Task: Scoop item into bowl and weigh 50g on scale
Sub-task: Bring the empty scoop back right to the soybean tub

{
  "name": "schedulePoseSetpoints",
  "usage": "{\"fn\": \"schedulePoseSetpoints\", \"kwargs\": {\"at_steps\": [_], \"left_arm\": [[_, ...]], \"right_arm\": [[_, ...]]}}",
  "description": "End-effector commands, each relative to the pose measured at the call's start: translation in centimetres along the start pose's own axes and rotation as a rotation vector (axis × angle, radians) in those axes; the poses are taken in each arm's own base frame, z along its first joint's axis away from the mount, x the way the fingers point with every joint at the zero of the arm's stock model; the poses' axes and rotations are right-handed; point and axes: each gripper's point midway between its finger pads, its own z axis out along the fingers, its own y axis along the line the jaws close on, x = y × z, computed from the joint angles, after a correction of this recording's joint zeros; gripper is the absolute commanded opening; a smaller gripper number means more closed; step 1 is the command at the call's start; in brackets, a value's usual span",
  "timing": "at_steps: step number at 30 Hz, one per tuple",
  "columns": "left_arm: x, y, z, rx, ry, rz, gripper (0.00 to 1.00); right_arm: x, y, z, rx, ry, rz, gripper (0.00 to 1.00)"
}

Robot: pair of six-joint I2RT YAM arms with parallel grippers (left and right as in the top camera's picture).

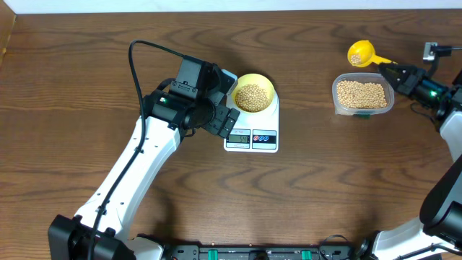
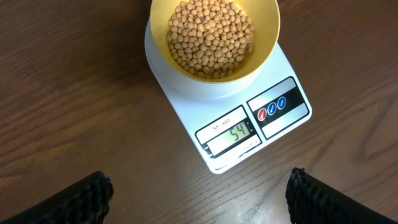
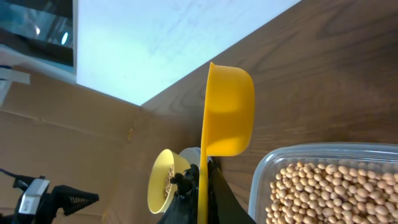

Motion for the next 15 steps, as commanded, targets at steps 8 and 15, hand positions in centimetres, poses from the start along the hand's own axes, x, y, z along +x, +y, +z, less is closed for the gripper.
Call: {"fn": "schedulePoseSetpoints", "kwargs": {"at_steps": [8,15], "left_arm": [[-0.1,0.1,-0.5,-0.011,-0.009,0.019,0.91],[-0.1,0.1,-0.5,-0.011,-0.009,0.020,0.91]], "right_arm": [[0.1,-0.4,-0.6,-0.014,0.000,-0.004,0.01],[-0.2,-1.1,-0.6,0.026,-0.015,-0.005,0.01]]}}
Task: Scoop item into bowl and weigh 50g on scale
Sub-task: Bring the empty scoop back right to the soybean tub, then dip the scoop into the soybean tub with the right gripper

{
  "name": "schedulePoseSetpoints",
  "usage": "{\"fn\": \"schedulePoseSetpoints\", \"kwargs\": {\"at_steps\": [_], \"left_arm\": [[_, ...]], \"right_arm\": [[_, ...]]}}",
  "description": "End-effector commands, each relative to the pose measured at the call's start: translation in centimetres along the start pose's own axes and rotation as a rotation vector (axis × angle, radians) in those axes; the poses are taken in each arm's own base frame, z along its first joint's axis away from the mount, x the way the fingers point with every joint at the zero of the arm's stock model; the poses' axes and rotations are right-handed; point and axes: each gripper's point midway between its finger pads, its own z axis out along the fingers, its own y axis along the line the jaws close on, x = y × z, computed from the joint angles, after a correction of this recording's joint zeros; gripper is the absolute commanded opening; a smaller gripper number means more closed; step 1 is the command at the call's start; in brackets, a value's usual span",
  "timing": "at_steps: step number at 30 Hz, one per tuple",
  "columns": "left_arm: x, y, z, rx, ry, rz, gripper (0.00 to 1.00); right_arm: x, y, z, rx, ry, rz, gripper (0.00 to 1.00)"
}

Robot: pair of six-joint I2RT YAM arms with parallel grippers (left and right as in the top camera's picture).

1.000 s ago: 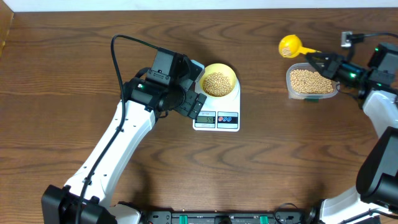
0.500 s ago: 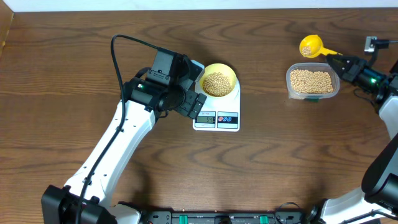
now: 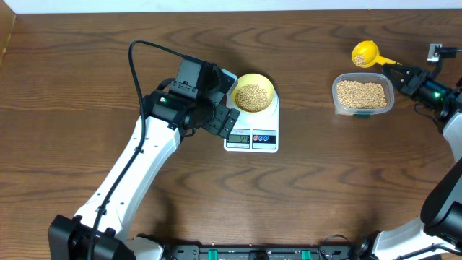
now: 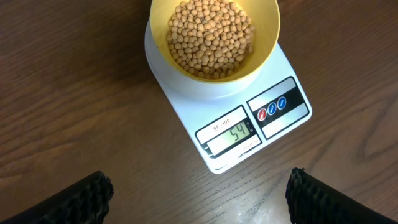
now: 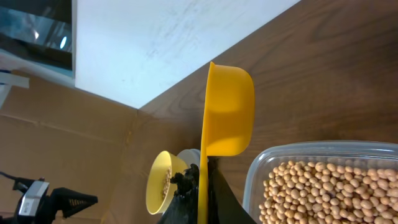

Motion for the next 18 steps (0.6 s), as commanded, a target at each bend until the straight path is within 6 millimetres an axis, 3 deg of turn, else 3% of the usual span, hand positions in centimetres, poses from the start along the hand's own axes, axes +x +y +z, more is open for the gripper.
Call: {"fn": "schedulePoseSetpoints", "kwargs": {"at_steps": [1,13,18], "left_arm": [[-0.1,0.1,-0.5,-0.011,-0.009,0.020,0.91],[-0.1,0.1,-0.5,-0.011,-0.009,0.020,0.91],[-0.1,0.1,-0.5,-0.011,-0.009,0.020,0.91]], "right_arm": [[0.1,-0.6,0.0,0.009,-0.001,-0.011,0.01],[1.1,-0.3,-0.1,-0.019,0.029,-0.163,0.01],[2.8,-1.8,-0.2,0.049,0.077,-0.226,0.01]]}}
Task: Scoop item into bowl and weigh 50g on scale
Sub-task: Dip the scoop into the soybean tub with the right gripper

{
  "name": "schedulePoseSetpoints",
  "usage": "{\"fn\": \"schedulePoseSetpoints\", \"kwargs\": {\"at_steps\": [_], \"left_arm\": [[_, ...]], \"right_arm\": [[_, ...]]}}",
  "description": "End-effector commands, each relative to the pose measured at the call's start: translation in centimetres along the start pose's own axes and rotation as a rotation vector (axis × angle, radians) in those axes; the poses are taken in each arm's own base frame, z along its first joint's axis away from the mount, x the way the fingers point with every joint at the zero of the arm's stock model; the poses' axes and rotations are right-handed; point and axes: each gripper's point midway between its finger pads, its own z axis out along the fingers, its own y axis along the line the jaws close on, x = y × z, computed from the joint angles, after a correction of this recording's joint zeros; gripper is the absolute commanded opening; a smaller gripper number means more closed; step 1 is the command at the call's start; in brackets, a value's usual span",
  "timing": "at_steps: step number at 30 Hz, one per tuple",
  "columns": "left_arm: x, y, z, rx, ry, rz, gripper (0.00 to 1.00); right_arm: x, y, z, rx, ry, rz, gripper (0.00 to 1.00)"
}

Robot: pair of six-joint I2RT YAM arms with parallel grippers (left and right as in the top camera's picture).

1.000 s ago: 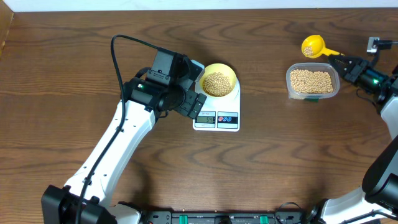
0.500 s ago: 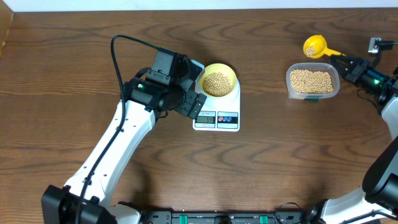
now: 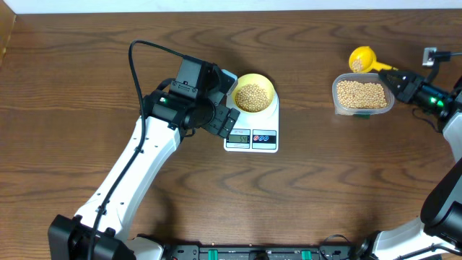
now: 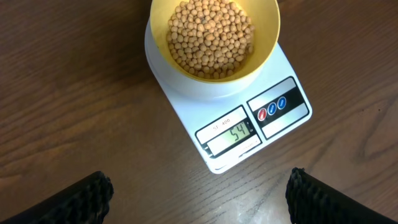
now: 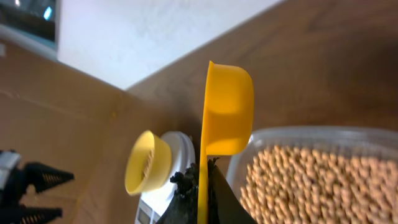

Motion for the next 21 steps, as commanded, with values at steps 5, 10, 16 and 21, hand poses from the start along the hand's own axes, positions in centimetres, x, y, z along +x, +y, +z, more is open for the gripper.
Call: {"fn": "schedulePoseSetpoints", "kwargs": {"at_steps": [5,10,16,21], "left_arm": [[-0.1,0.0,-0.5,-0.011,-0.009,0.020,0.91],[-0.1,0.0,-0.5,-0.011,-0.009,0.020,0.91],[-0.1,0.0,-0.5,-0.011,-0.009,0.020,0.91],[-0.1,0.0,-0.5,-0.011,-0.009,0.020,0.91]], "right_arm": [[2.9,-1.8,-0.9,0.144,0.100,-0.169,0.01],[3.3,-1.0,-2.8,0.283,0.154,-0.269,0.01],[2.3,-0.7,-5.7,0.495,0.188,-0.423,0.01],[1.4,0.4,-6.7,0.532,0.187,-0.558,0.01]]}}
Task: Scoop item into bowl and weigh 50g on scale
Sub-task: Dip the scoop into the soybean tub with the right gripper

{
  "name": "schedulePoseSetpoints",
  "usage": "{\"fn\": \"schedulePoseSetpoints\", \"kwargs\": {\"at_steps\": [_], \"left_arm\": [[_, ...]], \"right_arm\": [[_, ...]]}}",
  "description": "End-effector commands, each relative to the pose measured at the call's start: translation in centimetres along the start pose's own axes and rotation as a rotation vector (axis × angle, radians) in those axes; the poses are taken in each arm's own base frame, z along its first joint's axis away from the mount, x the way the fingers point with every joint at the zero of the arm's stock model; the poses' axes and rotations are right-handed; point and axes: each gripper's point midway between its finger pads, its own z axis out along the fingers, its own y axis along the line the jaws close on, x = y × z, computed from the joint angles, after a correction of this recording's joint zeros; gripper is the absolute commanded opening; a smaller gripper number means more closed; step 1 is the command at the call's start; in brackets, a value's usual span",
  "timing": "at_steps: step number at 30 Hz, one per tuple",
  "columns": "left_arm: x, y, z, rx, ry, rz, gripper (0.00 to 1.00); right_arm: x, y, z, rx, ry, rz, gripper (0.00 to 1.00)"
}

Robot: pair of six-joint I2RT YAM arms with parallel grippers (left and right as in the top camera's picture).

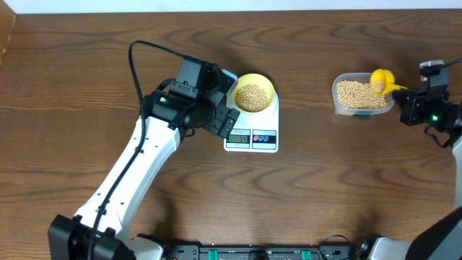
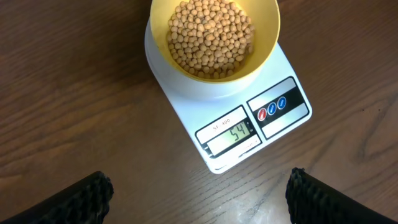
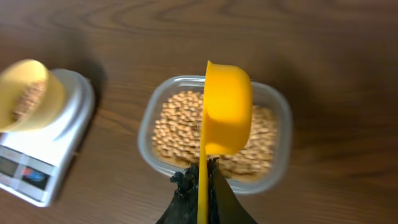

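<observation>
A yellow bowl point(image 1: 253, 93) full of beans sits on the white scale point(image 1: 251, 137), whose display point(image 2: 231, 132) reads 54. My left gripper point(image 2: 198, 193) hangs open just in front of the scale, nothing between its fingers. My right gripper point(image 3: 203, 185) is shut on the handle of the yellow scoop point(image 3: 227, 107). The scoop point(image 1: 380, 80) is tipped on its side over the clear tub of beans point(image 1: 362, 94). Whether the scoop holds beans does not show.
Dark wooden table point(image 1: 325, 188) all round. A white wall strip runs along the far edge. The left arm point(image 1: 137, 166) reaches diagonally from the near left. The right arm point(image 1: 433, 112) stands at the right edge by the tub.
My right gripper has swung the scoop from behind the tub's far right corner to over the tub's right part, and turned it. The left gripper, bowl and scale reading have not changed.
The scoop, with a few beans in it, was held beyond the tub's far edge at all three earlier moments, shifting slightly. Now it is tipped over the tub. The scale read 54 throughout and the left gripper stayed open by it.
</observation>
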Motion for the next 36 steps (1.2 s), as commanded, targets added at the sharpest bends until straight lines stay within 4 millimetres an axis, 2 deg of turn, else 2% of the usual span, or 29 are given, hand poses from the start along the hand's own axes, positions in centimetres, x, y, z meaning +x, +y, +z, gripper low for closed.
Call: {"fn": "schedulePoseSetpoints", "kwargs": {"at_steps": [1,11,24,36], "left_arm": [[-0.1,0.1,-0.5,-0.011,-0.009,0.019,0.91],[-0.1,0.1,-0.5,-0.011,-0.009,0.019,0.91],[-0.1,0.1,-0.5,-0.011,-0.009,0.019,0.91],[-0.1,0.1,-0.5,-0.011,-0.009,0.019,0.91]], "right_arm": [[-0.1,-0.8,-0.7,0.068,0.014,-0.110,0.01],[0.2,-1.3,-0.7,0.104,0.041,-0.173,0.01],[0.0,0.8,1.4,0.115,0.114,-0.418,0.01],[-0.6,0.5,1.6,0.152,0.110,-0.440,0.01]]}}
